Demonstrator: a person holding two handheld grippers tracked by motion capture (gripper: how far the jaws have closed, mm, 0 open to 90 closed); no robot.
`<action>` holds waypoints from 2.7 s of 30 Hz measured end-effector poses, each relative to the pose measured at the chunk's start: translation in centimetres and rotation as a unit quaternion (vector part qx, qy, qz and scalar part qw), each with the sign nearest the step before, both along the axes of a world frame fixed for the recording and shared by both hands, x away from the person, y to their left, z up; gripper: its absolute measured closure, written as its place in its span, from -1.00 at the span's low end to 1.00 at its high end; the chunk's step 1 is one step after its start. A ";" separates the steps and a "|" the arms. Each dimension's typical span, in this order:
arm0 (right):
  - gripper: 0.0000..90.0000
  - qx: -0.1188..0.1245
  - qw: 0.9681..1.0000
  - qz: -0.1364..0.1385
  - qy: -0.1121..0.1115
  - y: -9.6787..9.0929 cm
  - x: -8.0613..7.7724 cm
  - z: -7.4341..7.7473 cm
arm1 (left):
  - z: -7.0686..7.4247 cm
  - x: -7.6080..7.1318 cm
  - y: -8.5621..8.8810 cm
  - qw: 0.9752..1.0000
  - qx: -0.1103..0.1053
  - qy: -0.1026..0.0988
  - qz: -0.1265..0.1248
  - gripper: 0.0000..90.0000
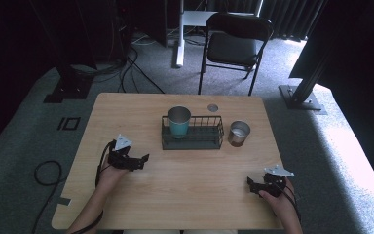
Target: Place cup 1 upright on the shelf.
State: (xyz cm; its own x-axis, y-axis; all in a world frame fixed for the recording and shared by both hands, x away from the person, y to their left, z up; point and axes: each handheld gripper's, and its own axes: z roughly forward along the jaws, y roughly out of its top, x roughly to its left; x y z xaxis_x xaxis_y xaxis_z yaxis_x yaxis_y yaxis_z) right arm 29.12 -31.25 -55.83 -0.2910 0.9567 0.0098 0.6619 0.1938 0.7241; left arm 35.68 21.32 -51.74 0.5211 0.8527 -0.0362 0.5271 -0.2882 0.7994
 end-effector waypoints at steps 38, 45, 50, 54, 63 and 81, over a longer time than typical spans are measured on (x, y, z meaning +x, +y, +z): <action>-0.75 -0.001 1.000 0.001 0.000 0.0 0.0 0.0 | -3.0 -3.3 5.2 0.992 0.034 0.043 0.112 -0.98; -0.75 -0.001 1.000 0.001 0.000 0.0 0.0 0.0 | -3.6 -3.3 5.7 0.989 0.050 0.053 0.131 -0.98; -0.75 -0.001 1.000 0.001 0.000 0.0 0.0 0.0 | -3.8 -3.4 5.8 0.987 0.060 0.059 0.133 -0.98; -0.75 -0.001 1.000 0.001 -0.001 0.0 0.0 0.0 | -3.8 -3.4 5.7 0.987 0.060 0.065 0.135 -0.98; -0.75 -0.001 1.000 0.001 -0.001 0.0 0.0 0.0 | -3.8 -3.3 5.9 0.987 0.056 0.070 0.132 -0.98; -0.75 -0.001 1.000 0.007 0.000 -0.1 0.1 0.0 | -3.9 -3.4 5.9 0.988 0.054 0.069 0.130 -0.98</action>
